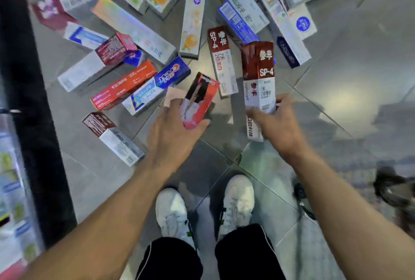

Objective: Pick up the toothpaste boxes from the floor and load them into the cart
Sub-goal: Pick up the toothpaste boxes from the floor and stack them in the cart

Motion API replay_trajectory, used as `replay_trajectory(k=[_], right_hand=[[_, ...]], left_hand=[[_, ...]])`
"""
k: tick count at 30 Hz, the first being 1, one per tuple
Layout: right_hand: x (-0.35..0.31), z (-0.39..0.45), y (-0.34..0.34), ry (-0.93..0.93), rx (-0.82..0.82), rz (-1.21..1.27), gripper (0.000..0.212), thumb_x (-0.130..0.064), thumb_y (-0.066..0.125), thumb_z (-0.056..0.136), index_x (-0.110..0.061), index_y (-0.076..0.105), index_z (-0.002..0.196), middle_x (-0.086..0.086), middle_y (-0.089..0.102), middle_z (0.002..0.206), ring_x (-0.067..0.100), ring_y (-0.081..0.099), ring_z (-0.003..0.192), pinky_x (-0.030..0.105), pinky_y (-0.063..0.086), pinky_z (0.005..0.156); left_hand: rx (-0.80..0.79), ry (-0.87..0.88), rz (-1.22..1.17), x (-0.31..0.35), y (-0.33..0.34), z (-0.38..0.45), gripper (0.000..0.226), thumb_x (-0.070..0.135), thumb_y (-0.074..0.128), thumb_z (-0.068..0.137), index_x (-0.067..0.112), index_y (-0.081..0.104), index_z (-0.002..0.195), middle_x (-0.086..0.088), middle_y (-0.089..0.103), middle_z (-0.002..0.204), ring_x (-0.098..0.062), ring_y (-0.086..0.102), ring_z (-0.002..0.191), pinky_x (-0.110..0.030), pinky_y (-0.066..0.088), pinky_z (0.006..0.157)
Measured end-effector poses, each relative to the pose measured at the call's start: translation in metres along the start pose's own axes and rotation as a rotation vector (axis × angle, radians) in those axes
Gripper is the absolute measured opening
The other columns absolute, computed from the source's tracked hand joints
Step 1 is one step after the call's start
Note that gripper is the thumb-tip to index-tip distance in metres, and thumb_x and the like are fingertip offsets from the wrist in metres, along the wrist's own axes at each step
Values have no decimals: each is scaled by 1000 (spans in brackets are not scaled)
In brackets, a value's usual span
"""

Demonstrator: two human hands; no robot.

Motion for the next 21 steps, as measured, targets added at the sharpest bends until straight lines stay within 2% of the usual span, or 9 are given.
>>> replay_trajectory(k=[3, 5, 7, 9, 10, 13, 16, 18, 21], right_hand=[[-36, -57, -10, -59, -6, -5, 50, -39, 80, 77, -32, 36, 101, 3, 62, 112, 17, 68, 99, 48, 57, 88], [-61, -97, -14, -95, 4, 77, 59, -52, 80, 71, -33, 38, 106, -1, 67, 106, 21, 70, 95, 48, 57, 82], [-86, -135, -18, -153, 33, 163, 61, -57, 80, 75, -33, 42, 116, -13, 68, 103, 15, 69, 96, 38, 55, 82], [-117, -175, -26, -212, 66, 198, 63, -52, 78, 80, -30, 46, 130, -28, 65, 103, -2, 65, 99, 20, 51, 85], [-132, -195, -31, -229, 79, 230, 65, -47, 79, 82, -30, 46, 135, -29, 65, 106, -5, 64, 101, 18, 50, 86], [-173, -261, -48, -249, 107, 354, 62, -29, 76, 85, -22, 45, 139, -15, 67, 114, 3, 64, 107, 25, 52, 93], [-213, -336, -74, -239, 128, 483, 57, -27, 75, 89, -22, 46, 137, -1, 68, 121, 15, 66, 113, 40, 53, 101], [-239, -386, -93, -267, 135, 526, 55, -25, 71, 90, -20, 45, 137, -1, 68, 121, 16, 66, 114, 40, 54, 99], [-262, -458, -126, -305, 190, 575, 51, -11, 65, 95, -21, 44, 140, -6, 68, 122, 9, 66, 114, 23, 53, 90]], left_hand=[[60, -4, -178, 44, -40, -28, 43, 63, 72, 78, 35, 50, 102, 12, 61, 96, -10, 61, 89, -29, 48, 73], [64, 32, -266, 75, -64, -47, 44, 58, 74, 80, 35, 49, 107, 15, 60, 99, -7, 60, 93, -22, 45, 73], [62, 73, -332, 103, -89, -70, 59, 63, 73, 76, 30, 51, 120, 9, 62, 111, -15, 59, 104, -30, 47, 85], [17, 76, -429, 128, -116, -97, 61, 69, 65, 75, 35, 51, 123, 11, 62, 118, -12, 58, 112, -34, 47, 94], [-18, 69, -471, 141, -129, -112, 51, 68, 62, 80, 38, 51, 121, 14, 63, 116, -8, 59, 112, -33, 47, 95], [-76, 104, -496, 184, -175, -162, 28, 54, 59, 95, 35, 54, 114, 18, 63, 105, 2, 60, 104, -26, 47, 92], [-164, 113, -617, 228, -222, -218, 41, 48, 65, 93, 26, 56, 127, 14, 68, 110, -2, 65, 106, -25, 51, 94], [-263, 80, -705, 253, -249, -256, 46, 51, 72, 87, 30, 57, 125, 13, 72, 110, -5, 69, 102, -35, 55, 95], [-361, 126, -718, 291, -280, -312, 50, 58, 78, 74, 35, 61, 115, 8, 74, 107, -14, 73, 99, -50, 57, 93]])
Point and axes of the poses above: each hand's wrist, its own z-axis towards the middle knuckle, its own y-axis out of the palm, x = y × z, the point moved 4 cm from there along z, towards the middle knuckle
